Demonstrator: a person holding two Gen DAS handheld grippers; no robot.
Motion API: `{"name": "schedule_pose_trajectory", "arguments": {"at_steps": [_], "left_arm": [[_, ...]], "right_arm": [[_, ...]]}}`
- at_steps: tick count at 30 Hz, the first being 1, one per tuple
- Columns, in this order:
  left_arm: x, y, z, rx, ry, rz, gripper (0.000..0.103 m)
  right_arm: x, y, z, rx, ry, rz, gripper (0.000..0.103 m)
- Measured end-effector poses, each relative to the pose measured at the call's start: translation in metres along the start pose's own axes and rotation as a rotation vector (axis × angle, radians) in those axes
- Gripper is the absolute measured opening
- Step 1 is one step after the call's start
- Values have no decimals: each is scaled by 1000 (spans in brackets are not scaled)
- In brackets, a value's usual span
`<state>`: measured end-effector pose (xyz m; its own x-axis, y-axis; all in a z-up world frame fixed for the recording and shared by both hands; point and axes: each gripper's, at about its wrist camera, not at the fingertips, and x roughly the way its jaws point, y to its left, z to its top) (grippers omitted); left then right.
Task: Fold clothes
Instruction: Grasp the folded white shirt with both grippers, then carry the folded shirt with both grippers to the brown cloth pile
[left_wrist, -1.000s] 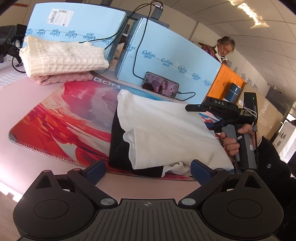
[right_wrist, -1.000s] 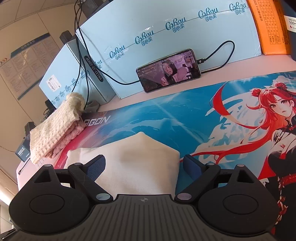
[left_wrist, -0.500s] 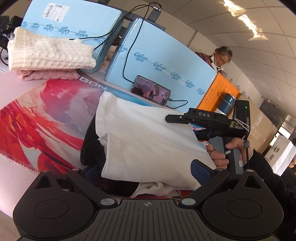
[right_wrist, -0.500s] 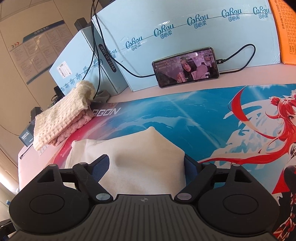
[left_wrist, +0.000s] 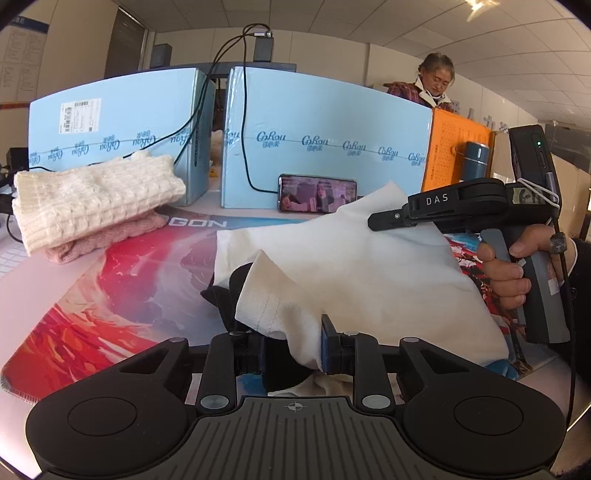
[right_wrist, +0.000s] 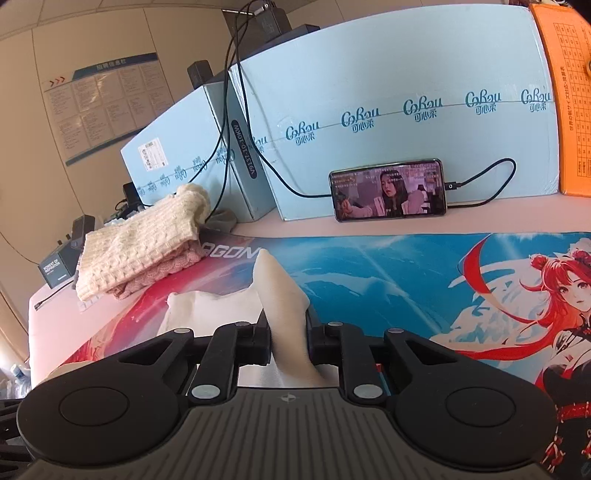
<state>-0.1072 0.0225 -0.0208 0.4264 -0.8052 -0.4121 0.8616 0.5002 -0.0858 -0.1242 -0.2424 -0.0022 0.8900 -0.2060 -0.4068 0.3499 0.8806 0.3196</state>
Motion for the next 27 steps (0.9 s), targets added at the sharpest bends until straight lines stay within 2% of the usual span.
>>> {"name": "schedule_pose_trajectory", "arguments": {"at_steps": [8,16,21,27], "left_arm": [[18,-34,30,94,-87,-90,20],[69,-96,66,256,-191,-225,20],[103,-134,82,287,-200,-323,20],[127,-172,86,315,-182,-404,20]], "right_arm": [[-50,-3,22,-55,-178,-39,10],[-110,-47,45,-76,-351,-244,9],[-146,-85,52,-57,-412,-375,9],[-177,-120,48,-21,-452,-462,9]]}}
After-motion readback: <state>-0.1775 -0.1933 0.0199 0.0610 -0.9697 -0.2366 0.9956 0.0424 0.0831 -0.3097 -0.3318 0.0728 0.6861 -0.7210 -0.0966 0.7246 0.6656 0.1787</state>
